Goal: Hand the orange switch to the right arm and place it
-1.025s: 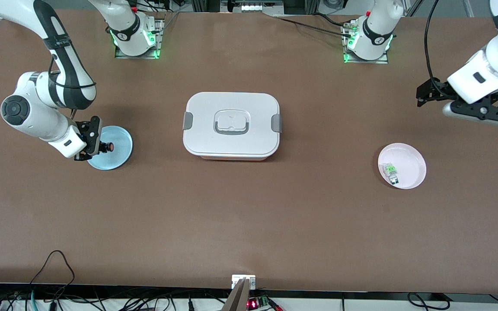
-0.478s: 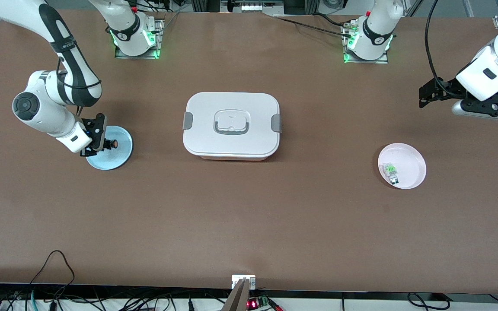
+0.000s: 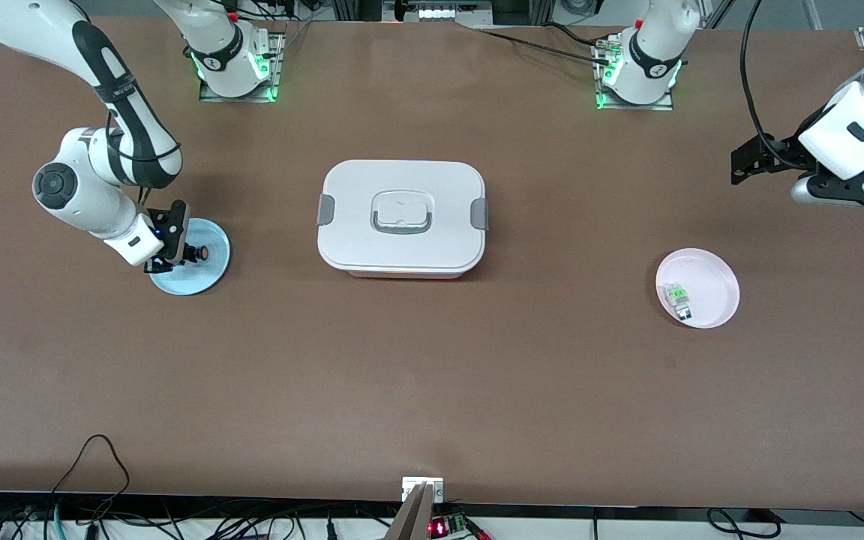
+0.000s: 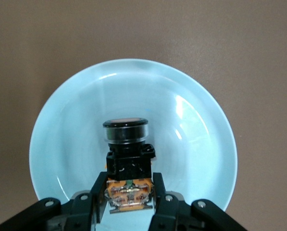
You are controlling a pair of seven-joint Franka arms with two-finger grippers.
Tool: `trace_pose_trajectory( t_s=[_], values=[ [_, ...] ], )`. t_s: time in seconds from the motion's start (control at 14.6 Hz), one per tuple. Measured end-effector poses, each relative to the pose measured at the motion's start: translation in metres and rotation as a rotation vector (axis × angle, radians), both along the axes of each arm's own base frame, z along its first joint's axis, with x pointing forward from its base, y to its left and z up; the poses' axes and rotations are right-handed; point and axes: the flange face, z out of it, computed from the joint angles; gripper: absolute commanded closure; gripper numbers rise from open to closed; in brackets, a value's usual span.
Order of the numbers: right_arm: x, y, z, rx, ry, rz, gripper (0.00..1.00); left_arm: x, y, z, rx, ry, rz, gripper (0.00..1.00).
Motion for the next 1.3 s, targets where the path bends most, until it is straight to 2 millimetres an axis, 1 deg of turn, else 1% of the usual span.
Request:
trace_pose_trajectory(
  t_s=[0.07, 0.14, 0.2, 0.27, 0.48, 0.61, 0.75, 0.82, 0.96, 1.02, 1.16, 1.3],
  values=[
    [0.000, -0.002, -0.002, 0.001, -0.001, -0.001, 0.86, 0.000, 0.000, 0.000, 0.000, 0.001, 0.000, 0.00],
    [0.000, -0.004, -0.003, 0.002, -0.002, -0.002, 0.73, 0.000, 0.000, 0.000, 0.000, 0.001, 0.000, 0.00],
    [0.000, -0.004, -0.004, 0.002, -0.004, -0.003, 0.38, 0.000, 0.000, 0.000, 0.000, 0.001, 0.001, 0.00],
    [0.000, -0.005, -0.004, 0.002, -0.005, -0.004, 0.01, 0.000, 0.000, 0.000, 0.000, 0.001, 0.001, 0.00],
    [0.000, -0.006, -0.004, 0.002, -0.006, -0.014, 0.00, 0.000, -0.001, 0.002, 0.000, -0.001, -0.001, 0.00],
    [0.002, -0.008, 0.003, -0.001, -0.010, -0.045, 0.00, 0.000, -0.001, 0.002, 0.000, -0.002, -0.002, 0.00],
    [0.008, -0.009, 0.018, -0.008, -0.008, -0.093, 0.00, 0.000, -0.001, 0.002, 0.000, -0.001, -0.002, 0.00],
    [0.013, -0.009, 0.030, -0.009, 0.004, -0.123, 0.00, 0.000, -0.001, 0.002, 0.000, -0.001, -0.002, 0.00],
    [0.029, 0.000, 0.065, 0.011, 0.044, -0.188, 0.00, 0.000, -0.001, 0.002, 0.000, -0.001, -0.001, 0.00],
    [0.039, 0.005, 0.086, 0.033, 0.059, -0.229, 0.00, 0.000, -0.001, 0.002, 0.000, -0.001, -0.001, 0.00],
    [0.060, 0.016, 0.134, 0.080, 0.059, -0.325, 0.00, 0.000, -0.001, 0.002, 0.000, -0.001, -0.001, 0.00],
    [0.078, 0.031, 0.181, 0.103, 0.043, -0.447, 0.00, 0.000, -0.001, 0.002, 0.000, -0.001, -0.001, 0.00]
  ],
)
